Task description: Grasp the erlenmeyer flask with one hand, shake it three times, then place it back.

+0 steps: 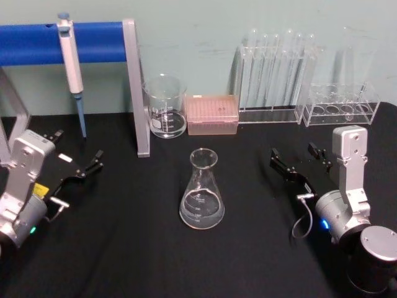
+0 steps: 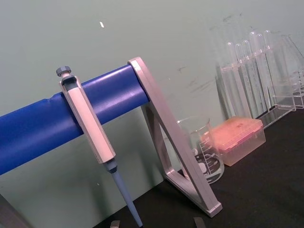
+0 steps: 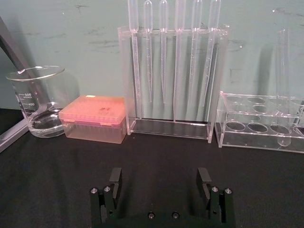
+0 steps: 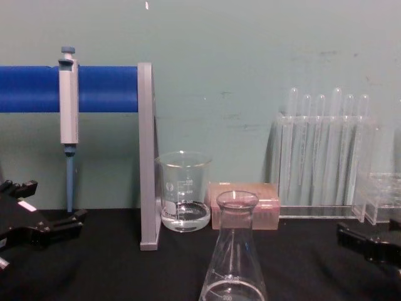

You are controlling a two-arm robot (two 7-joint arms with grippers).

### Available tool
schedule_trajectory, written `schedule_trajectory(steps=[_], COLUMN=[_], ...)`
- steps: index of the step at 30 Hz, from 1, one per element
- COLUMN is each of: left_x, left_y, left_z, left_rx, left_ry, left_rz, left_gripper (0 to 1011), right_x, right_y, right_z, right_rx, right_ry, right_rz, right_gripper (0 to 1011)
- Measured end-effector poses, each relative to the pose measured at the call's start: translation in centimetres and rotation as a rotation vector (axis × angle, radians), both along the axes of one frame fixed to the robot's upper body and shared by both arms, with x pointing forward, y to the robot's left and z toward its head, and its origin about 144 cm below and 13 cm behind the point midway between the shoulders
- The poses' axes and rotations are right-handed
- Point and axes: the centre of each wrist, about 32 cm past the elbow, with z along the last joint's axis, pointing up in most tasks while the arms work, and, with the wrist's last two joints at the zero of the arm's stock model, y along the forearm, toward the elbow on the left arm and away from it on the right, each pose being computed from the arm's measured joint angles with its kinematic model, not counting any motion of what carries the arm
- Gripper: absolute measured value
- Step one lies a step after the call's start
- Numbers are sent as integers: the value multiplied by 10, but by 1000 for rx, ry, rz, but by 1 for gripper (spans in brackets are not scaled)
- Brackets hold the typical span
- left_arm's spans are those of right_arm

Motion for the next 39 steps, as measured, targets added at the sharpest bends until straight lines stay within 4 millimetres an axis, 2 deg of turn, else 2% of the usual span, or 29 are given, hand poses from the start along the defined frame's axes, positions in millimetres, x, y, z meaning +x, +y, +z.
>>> schedule_trajectory(steps=[39], left_x=[0], left_y=[0], left_z=[0], left_rx=[0], left_ry=[0], left_rz=[0], left_gripper=[1001], right_x=[0], right_y=[0], right_z=[0], right_rx=[0], right_ry=[0], right_rz=[0], right_gripper=[1003])
